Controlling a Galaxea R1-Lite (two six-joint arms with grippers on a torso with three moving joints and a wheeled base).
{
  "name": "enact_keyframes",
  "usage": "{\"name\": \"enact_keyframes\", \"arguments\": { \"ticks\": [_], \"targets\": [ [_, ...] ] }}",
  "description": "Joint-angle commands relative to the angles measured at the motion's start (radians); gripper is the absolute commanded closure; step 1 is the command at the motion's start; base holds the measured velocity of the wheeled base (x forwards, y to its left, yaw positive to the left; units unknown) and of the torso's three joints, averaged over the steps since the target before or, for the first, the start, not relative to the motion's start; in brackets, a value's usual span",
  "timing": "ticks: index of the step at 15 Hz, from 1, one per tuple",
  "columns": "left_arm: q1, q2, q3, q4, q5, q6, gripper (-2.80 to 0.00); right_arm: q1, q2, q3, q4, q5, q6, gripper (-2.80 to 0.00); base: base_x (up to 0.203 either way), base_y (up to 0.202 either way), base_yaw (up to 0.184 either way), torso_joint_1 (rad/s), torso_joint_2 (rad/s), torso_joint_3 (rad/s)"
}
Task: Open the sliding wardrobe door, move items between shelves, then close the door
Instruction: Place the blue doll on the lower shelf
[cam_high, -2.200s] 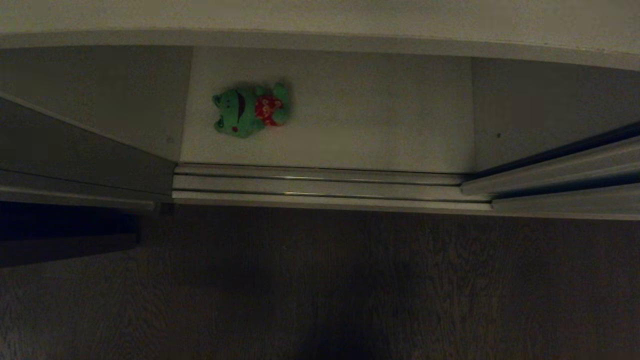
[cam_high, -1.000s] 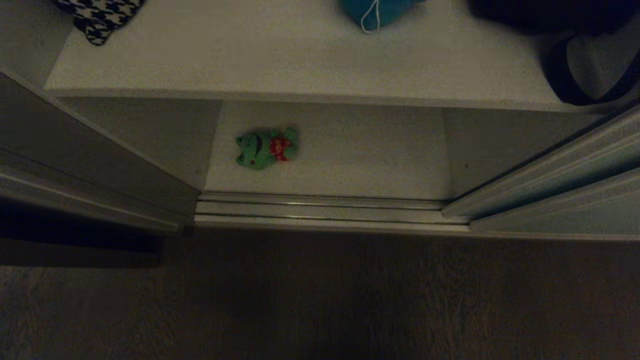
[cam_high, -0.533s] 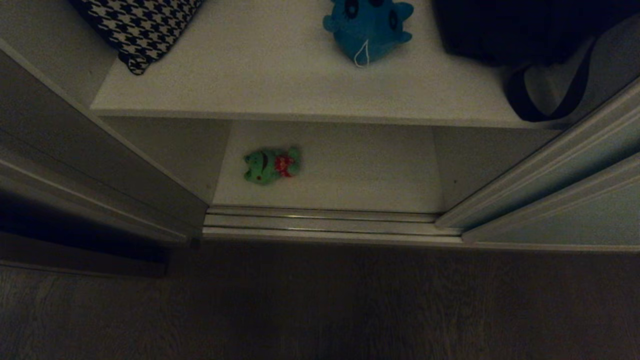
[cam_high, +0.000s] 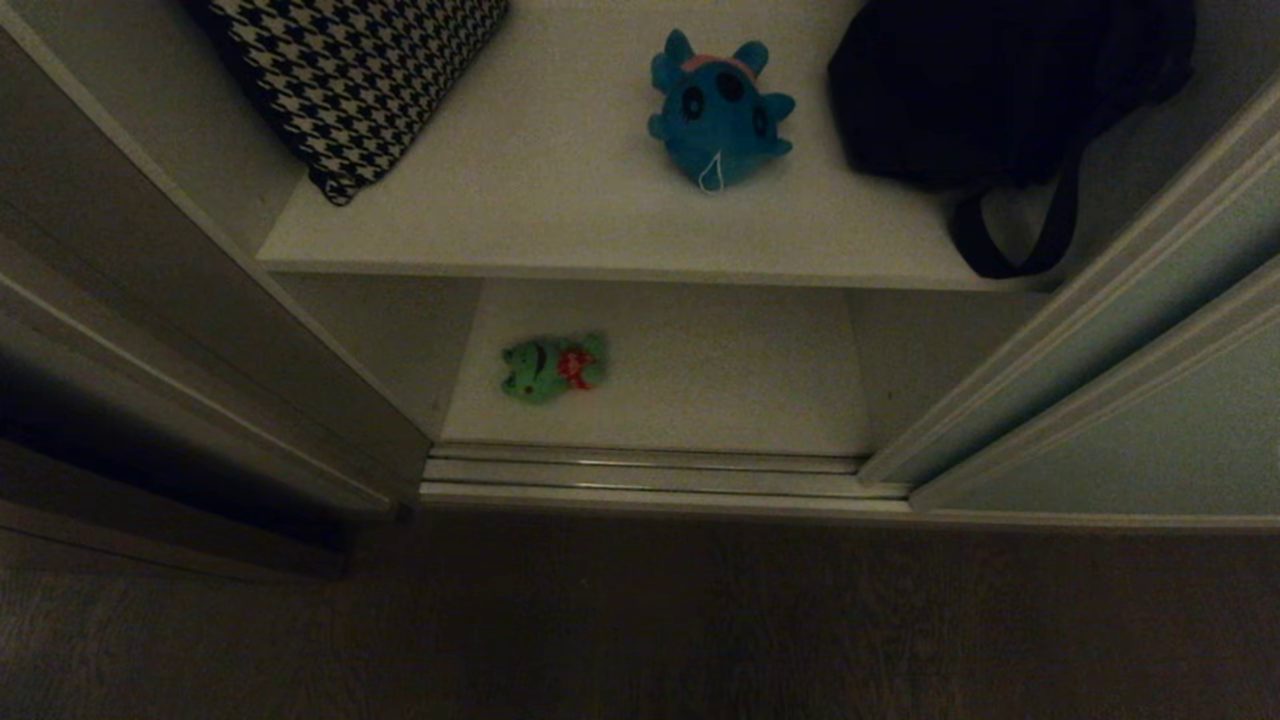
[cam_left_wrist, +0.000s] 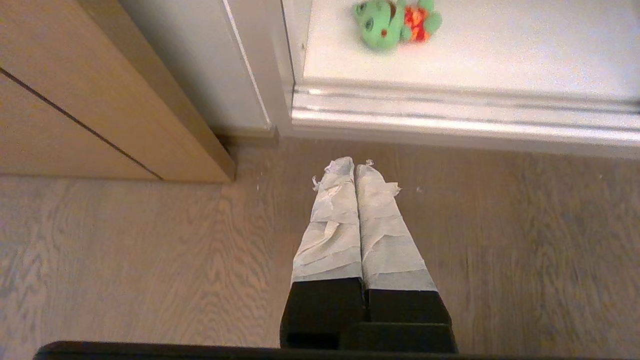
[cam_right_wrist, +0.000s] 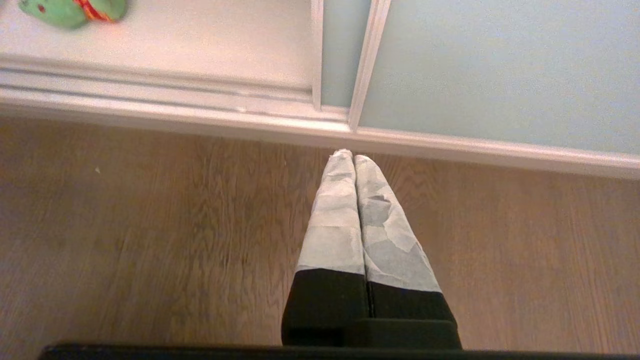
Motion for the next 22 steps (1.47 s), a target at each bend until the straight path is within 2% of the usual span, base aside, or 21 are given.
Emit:
{"name": "enact_keyframes", "arguments": {
  "ticks": [1, 9, 17, 22],
  "targets": [
    [0.000, 0.004, 0.000, -0.001, 0.000, 0.000, 0.00, 0.001, 0.000, -0.001, 0.000, 0.000, 0.000, 0.00, 0.000, 0.000, 0.000, 0.002, 0.00, 0.189],
    [0.001, 0.004, 0.000, -0.001, 0.001, 0.001, 0.00, 0.001, 0.000, 0.001, 0.000, 0.000, 0.000, 0.00, 0.000, 0.000, 0.000, 0.003, 0.00, 0.199],
    [0.000, 0.004, 0.000, 0.001, 0.004, 0.001, 0.00, 0.000, 0.000, 0.000, 0.000, 0.000, 0.000, 0.00, 0.000, 0.000, 0.000, 0.001, 0.00, 0.028],
    [0.000, 0.004, 0.000, 0.001, 0.003, 0.002, 0.00, 0.001, 0.000, -0.001, 0.000, 0.000, 0.000, 0.00, 0.161, 0.000, -0.001, 0.003, 0.00, 0.004]
  ]
}}
